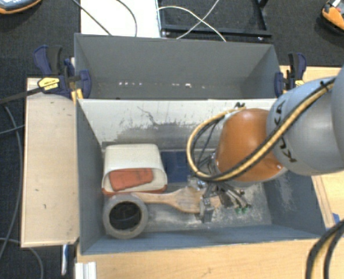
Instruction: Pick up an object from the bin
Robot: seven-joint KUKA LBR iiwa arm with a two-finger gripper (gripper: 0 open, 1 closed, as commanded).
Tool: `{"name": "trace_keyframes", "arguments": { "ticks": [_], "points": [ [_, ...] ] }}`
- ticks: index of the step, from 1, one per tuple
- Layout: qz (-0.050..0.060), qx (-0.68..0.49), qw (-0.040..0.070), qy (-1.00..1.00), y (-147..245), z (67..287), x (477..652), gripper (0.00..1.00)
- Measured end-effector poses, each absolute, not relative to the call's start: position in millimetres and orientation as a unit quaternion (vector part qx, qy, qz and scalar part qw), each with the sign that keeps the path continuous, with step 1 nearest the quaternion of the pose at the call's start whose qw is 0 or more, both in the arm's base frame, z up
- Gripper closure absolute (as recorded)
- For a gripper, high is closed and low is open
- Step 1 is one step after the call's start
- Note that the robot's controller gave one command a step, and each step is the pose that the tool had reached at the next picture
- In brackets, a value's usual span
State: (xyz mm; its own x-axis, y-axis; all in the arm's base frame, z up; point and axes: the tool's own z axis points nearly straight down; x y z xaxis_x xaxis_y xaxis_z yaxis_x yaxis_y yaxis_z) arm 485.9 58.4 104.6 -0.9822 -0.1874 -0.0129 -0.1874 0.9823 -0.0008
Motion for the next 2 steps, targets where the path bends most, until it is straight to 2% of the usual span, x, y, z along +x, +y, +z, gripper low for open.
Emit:
{"name": "trace_keyframes", "arguments": {
  "ticks": [1,2],
  "points": [
    [0.000,-0.094,0.004,0.996,58.0,114.2,485.1,1.00],
    [0.000,-0.094,0.004,0.996,57.5,133.7,484.9,1.00]
  ]
}}
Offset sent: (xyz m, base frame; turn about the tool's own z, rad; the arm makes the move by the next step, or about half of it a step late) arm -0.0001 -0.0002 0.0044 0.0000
